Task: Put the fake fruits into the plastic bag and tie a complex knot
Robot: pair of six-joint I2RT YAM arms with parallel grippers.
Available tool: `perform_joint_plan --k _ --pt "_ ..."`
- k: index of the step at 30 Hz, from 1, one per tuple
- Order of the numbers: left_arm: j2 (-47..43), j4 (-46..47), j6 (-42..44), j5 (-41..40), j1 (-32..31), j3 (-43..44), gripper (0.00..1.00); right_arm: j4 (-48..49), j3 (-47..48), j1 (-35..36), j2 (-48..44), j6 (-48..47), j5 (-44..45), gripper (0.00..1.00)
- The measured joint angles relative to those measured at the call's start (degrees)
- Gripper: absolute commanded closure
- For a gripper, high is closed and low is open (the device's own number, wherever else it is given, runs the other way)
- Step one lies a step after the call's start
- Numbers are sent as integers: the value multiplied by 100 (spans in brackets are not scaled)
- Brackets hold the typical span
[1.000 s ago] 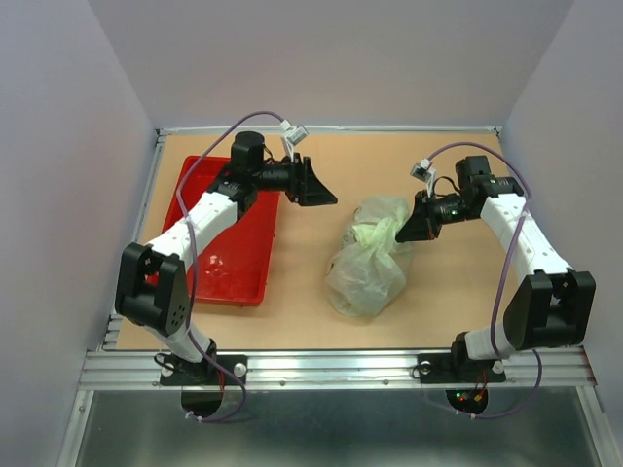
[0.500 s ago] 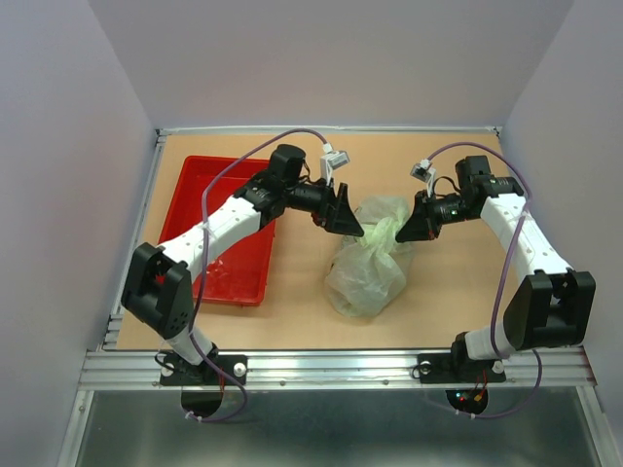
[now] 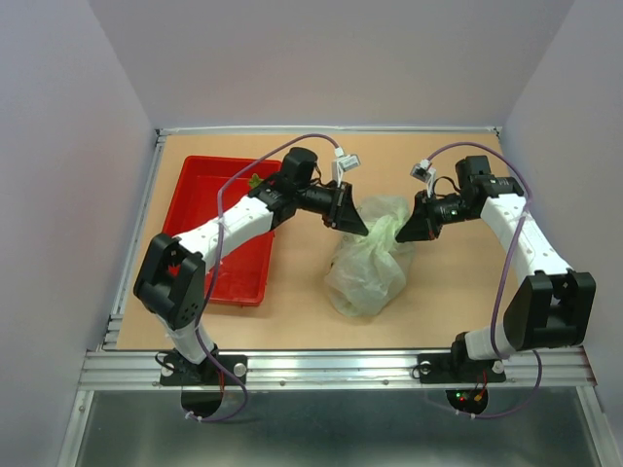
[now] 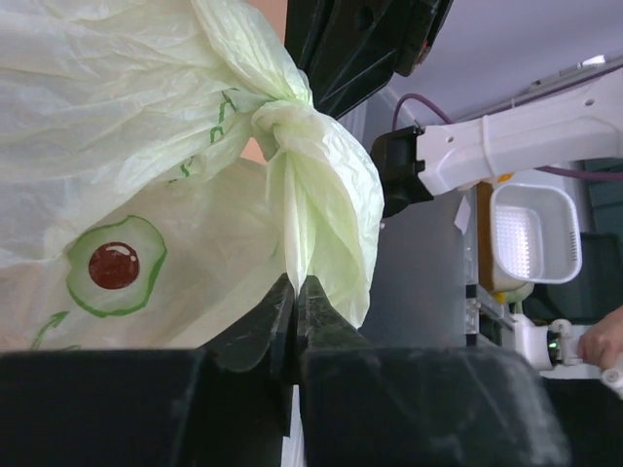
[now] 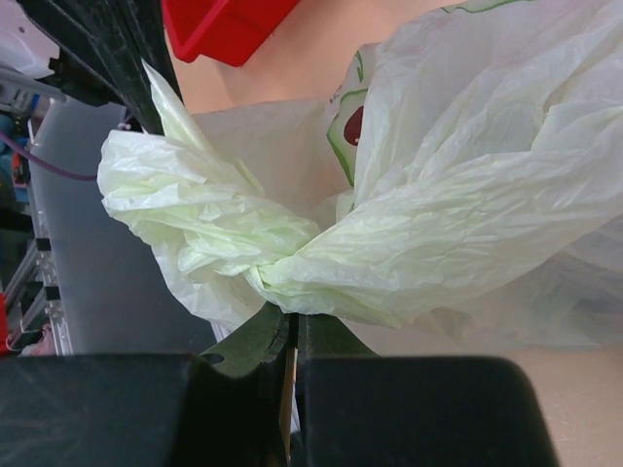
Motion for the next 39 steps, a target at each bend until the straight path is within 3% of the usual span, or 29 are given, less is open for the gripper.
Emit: perform_joint_plan --k 5,9,14,25,39 --pt "7 -142 232 -186 319 4 100 0 0 7 -164 -17 251 100" --pt "-7 -769 774 -765 994 46 100 -61 22 -22 -387 -199 509 100" --pt "-151 -1305 1207 -1272 1423 129 100 -96 28 -446 -435 -520 822 100" --pt "-328 -1600 1836 -1759 1641 111 100 -570 31 -2061 87 -1744 938 100" --pt "-306 -1663 2184 -1858 1635 -7 100 -743 -273 -2516 240 -2131 767 100"
